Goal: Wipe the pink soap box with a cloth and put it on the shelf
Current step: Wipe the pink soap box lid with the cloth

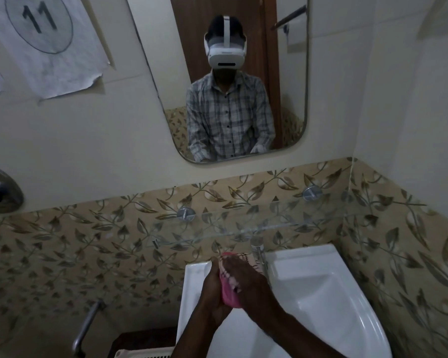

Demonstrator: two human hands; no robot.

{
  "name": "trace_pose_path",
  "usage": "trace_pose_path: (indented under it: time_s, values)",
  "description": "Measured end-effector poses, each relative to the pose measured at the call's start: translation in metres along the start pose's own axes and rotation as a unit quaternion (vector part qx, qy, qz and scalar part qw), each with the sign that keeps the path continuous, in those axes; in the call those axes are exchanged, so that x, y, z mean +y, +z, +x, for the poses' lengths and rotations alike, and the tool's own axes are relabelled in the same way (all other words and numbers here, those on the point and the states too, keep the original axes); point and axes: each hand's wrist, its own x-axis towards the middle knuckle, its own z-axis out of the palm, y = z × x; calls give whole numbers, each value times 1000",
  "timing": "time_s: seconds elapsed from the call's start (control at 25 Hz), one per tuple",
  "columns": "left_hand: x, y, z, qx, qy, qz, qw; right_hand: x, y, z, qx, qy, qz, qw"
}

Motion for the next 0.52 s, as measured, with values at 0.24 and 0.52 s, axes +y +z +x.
trace_pose_path:
  time_s: [0.24,0.52]
  values:
    - [2,-7,-4,-65,-86,21,994,41,-23,-13,-81,-317,-91,941]
    - [3,-2,16,2,67,93,993,27,-1,7,-2,70,-93,993]
